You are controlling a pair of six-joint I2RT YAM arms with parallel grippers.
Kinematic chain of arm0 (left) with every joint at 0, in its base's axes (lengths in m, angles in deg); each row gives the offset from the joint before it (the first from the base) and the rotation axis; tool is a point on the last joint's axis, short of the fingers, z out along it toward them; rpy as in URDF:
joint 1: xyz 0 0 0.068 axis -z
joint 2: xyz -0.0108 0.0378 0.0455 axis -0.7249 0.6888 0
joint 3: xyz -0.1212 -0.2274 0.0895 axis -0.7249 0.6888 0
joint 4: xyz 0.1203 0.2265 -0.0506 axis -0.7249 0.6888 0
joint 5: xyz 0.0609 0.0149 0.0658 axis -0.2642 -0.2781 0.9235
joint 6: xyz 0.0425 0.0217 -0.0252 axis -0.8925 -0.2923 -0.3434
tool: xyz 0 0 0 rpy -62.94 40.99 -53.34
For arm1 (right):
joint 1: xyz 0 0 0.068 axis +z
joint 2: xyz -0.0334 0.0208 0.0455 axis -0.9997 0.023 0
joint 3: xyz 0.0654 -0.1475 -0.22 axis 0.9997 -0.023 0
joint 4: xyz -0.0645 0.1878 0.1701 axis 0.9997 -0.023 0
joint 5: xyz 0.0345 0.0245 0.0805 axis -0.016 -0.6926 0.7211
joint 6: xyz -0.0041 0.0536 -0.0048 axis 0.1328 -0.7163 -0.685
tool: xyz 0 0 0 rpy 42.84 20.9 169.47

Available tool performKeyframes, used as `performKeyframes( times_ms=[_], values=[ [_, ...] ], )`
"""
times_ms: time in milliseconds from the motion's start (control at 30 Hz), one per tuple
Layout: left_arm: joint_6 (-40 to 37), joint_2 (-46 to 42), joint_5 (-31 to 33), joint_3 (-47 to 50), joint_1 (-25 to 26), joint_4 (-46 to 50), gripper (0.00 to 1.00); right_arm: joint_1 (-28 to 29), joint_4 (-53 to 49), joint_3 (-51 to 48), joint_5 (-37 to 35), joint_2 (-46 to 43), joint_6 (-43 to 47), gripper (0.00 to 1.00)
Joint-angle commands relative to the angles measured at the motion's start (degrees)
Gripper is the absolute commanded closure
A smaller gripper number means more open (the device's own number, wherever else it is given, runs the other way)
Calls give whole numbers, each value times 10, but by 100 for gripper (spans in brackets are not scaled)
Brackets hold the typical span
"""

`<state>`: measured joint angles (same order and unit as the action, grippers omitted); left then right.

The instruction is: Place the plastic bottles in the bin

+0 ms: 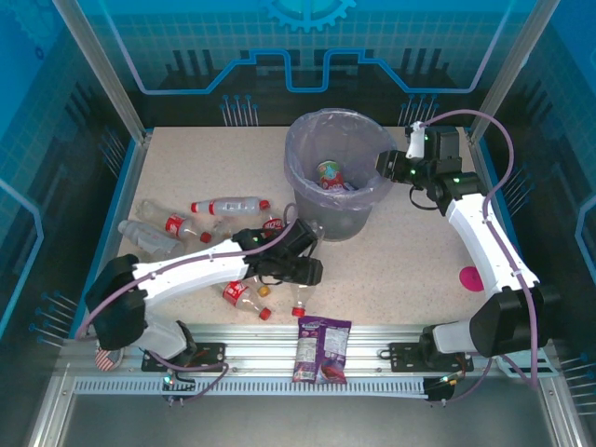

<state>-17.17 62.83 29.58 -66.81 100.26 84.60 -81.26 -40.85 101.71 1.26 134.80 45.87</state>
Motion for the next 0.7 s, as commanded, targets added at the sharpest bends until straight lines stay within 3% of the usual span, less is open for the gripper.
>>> performKeyframes(
  times_ms=[0,233,367,467,667],
  values=[
    [-13,-55,45,14,0,80,43,-12,-19,1,-13,9,-1,59],
    [-9,-178,85,26,-95,139,53,-12,-19,4,-11,4,-1,59],
    [-59,-226,109,-22,-174,143,58,-12,-22,6,-9,2,1,59],
    [-121,-223,130,-99,-201,105,61,-12,-22,7,-8,2,3,59],
    [-218,-130,83,-285,-219,-13,68,-10,-16,7,3,6,-2,59]
  ],
)
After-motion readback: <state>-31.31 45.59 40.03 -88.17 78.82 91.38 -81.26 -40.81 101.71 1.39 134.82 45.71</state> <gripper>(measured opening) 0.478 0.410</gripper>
